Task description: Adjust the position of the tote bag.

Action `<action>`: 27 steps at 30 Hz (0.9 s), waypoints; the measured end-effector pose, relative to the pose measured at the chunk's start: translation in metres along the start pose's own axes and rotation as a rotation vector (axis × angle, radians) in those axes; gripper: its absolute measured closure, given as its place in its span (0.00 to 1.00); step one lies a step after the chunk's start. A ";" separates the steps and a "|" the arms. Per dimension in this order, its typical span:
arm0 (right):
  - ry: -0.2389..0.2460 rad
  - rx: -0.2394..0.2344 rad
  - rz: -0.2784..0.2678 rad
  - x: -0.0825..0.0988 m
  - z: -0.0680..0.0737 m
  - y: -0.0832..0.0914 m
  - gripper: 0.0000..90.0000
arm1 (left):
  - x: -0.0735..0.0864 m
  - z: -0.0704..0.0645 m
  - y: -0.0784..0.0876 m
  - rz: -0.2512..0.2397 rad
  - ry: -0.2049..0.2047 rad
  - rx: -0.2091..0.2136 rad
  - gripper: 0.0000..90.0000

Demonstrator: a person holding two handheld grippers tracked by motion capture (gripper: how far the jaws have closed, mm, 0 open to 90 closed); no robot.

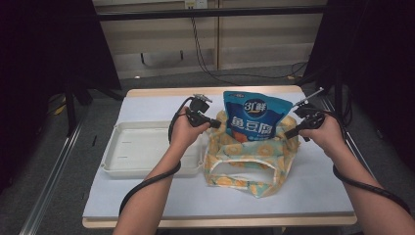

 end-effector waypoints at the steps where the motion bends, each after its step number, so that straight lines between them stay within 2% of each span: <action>1: 0.004 0.003 -0.001 0.000 0.000 0.001 0.96 | 0.000 0.000 0.002 -0.001 -0.001 -0.002 1.00; 3: 0.014 0.007 -0.004 0.000 0.001 0.003 0.93 | -0.001 -0.001 0.005 -0.015 0.008 -0.001 1.00; 4: 0.020 0.008 0.000 0.001 0.002 0.004 0.91 | 0.000 0.000 0.006 0.000 -0.002 -0.001 1.00; 7: 0.034 0.013 -0.015 -0.001 0.005 0.005 0.78 | 0.000 -0.001 0.006 0.003 0.014 0.002 1.00; 8: 0.048 0.021 -0.016 -0.001 0.005 0.005 0.78 | 0.001 0.000 0.006 0.012 0.003 0.002 1.00; 9: 0.041 0.031 -0.007 0.000 0.005 0.005 0.76 | 0.000 -0.002 0.004 -0.003 0.023 0.001 1.00; 11: 0.041 0.027 -0.015 -0.001 0.006 0.002 0.72 | 0.001 -0.003 0.003 0.011 0.018 0.008 1.00; 13: 0.038 0.043 -0.010 -0.001 0.005 -0.001 0.68 | 0.002 -0.001 0.002 0.028 0.008 0.007 1.00; 15: 0.052 0.037 -0.012 -0.002 0.005 -0.004 0.67 | 0.002 -0.002 0.000 0.009 0.028 0.015 1.00; 17: 0.044 0.047 0.000 -0.001 0.003 -0.007 0.72 | 0.002 -0.001 -0.002 0.022 0.038 0.005 1.00; 18: 0.041 0.053 0.001 -0.001 0.002 -0.010 0.76 | 0.004 0.002 -0.002 0.036 0.027 0.002 1.00; 19: 0.046 0.052 -0.001 -0.001 0.000 -0.012 0.84 | 0.004 0.003 -0.003 0.033 0.037 0.002 1.00; 20: 0.019 0.053 0.004 0.000 0.000 -0.013 0.88 | 0.004 0.005 -0.004 0.032 0.041 0.001 1.00; 21: 0.009 0.044 0.003 0.000 -0.002 -0.014 0.90 | 0.004 0.006 -0.006 0.028 0.053 -0.007 1.00; 22: 0.005 0.040 0.005 0.000 -0.003 -0.016 0.93 | 0.005 0.008 -0.006 0.036 0.047 -0.007 1.00; 26: -0.016 0.036 0.014 0.001 -0.004 -0.022 0.94 | 0.010 0.011 -0.010 0.054 0.071 -0.016 1.00; 27: -0.001 0.030 0.009 0.001 -0.005 -0.024 0.94 | 0.011 0.013 -0.010 0.065 0.069 -0.016 1.00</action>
Point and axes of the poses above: each handheld gripper's, and its own axes: y roughly backward along the jaws, x roughly out of its underside, z roughly to its left, the point moved 8 cm from there along -y, roughly forward along the jaws, and after that the axes turned 1 degree about x, right-handed, at the moved point
